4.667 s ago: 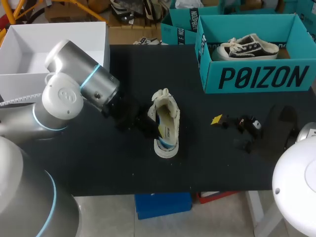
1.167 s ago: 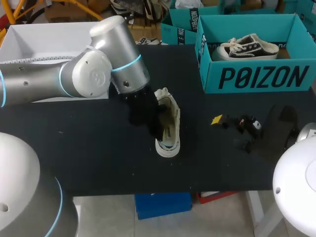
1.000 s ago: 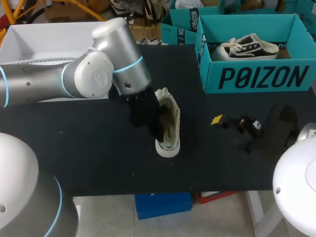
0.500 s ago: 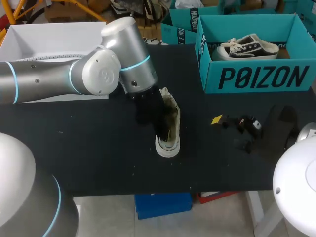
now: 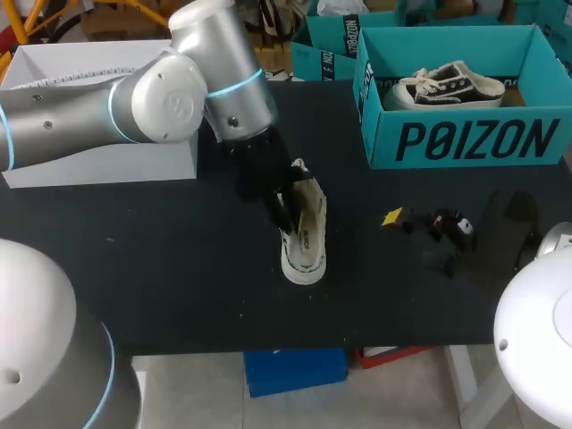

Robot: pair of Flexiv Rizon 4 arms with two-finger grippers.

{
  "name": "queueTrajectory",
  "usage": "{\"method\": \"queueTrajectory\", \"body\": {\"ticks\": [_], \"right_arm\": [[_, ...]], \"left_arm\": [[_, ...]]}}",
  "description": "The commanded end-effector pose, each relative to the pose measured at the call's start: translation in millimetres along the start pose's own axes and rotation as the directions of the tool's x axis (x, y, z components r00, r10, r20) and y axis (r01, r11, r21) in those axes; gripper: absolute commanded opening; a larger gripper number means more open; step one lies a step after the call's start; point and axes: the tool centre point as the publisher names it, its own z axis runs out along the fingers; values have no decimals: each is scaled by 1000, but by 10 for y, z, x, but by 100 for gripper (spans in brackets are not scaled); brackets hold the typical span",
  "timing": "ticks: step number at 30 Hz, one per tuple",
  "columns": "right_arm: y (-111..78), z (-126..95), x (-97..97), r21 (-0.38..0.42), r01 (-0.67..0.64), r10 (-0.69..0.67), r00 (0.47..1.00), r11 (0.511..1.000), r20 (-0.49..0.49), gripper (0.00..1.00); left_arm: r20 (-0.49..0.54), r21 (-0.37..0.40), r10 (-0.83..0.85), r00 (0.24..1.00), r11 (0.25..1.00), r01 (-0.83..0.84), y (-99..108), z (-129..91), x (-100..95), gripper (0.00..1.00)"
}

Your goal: Take the shoe out of the shoebox, open the shoe tongue, remove and reinsert the insole, then place the shoe into the shoebox

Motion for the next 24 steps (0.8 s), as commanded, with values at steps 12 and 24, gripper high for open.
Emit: {"method": "queueTrajectory", "body": {"ticks": [12,24], "right_arm": [[15,-23,-48,141,-10,11,1000,990,-9,100],[15,-23,-48,141,-10,11,1000,990,-9,100]], "left_arm": [[187,-151,-84,979,982,113,89,-571,194,0],[325,-223,-140,935,950,220,485,-756,193,0]]}}
